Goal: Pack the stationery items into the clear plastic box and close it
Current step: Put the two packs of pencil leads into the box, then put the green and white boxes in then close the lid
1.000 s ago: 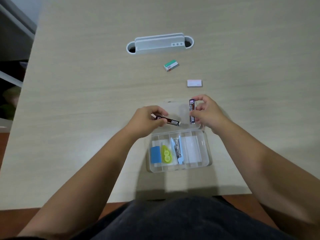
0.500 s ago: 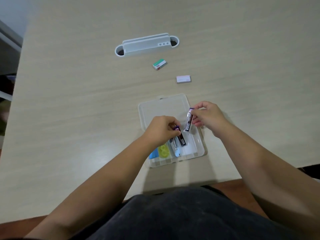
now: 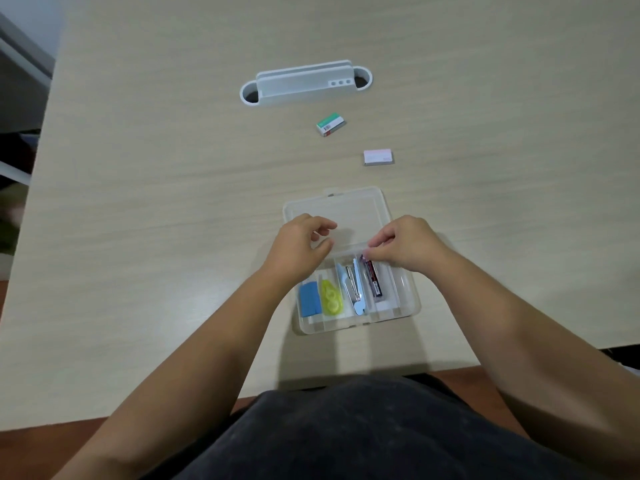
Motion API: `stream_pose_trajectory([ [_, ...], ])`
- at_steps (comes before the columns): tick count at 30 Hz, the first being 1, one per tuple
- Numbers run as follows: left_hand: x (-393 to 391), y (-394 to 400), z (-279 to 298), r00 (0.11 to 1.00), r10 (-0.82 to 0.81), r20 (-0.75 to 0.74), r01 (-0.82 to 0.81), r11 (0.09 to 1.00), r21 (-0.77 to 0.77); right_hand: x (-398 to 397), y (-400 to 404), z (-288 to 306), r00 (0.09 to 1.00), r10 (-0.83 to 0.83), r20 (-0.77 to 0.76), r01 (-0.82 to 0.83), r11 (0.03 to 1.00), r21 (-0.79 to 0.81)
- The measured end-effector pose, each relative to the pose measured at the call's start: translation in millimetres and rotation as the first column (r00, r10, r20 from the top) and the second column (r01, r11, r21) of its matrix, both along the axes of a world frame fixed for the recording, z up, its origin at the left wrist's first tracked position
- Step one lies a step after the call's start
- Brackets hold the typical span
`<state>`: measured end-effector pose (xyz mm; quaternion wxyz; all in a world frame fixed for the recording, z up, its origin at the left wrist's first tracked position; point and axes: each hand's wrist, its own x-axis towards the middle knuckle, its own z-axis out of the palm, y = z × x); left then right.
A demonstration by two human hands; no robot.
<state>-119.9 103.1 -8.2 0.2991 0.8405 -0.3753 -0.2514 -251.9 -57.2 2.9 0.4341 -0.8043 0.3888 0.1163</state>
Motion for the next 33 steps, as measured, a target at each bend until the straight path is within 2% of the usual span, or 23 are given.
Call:
stream_pose_trajectory([
  [3,12.8,-8.9,3.6,1.0,-0.009,0.012,0.009,1.0,-0.003,8.2,-13.1,4.9,1.0,0.001,0.001,-0.001,0.997,-0.076],
  [7,42.0,-37.0,13.9,0.996,-0.044,0.072,0.044,0.999,0.005,33.9,-46.1,2.2,0.995,-0.086,0.059,0.096,0.975,-0.202],
  [10,68.6,-63.2,18.4,0.994,-0.043,0.102,0.039,0.999,0.036,56.3,-72.9,-5.2,0.983,-0.162,0.09,0.178,0.96,-0.218],
  [14,99.3,-97.2,14.8,0.987,-0.042,0.158,0.024,0.993,0.112,79.6,-98.2,-15.7,0.997,-0.052,0.061,0.067,0.96,-0.273],
  [19,124.8,-132.8,0.6,0.968,-0.102,0.229,0.056,0.978,0.199,97.4,-110.0,-29.1,0.978,0.188,-0.093,-0.209,0.912,-0.352],
  [22,132.0,-150.1,-7.5,0.962,-0.132,0.24,0.067,0.964,0.259,99.8,-111.5,-33.3,0.983,0.175,-0.058,-0.184,0.904,-0.386],
  [25,135.2,-165.0,-11.3,0.973,-0.033,0.23,-0.018,0.976,0.216,102.2,-114.7,-35.1,0.992,0.128,-0.018,-0.123,0.887,-0.445],
  [28,138.0,-175.7,-13.0,0.974,0.035,0.224,-0.084,0.974,0.212,101.9,-117.3,-35.7,0.994,0.111,0.024,-0.092,0.909,-0.406],
  [33,139.1,-179.7,-16.7,0.974,-0.007,0.226,-0.052,0.966,0.254,90.8,-115.5,-23.3,0.98,-0.016,0.198,0.057,0.978,-0.2],
])
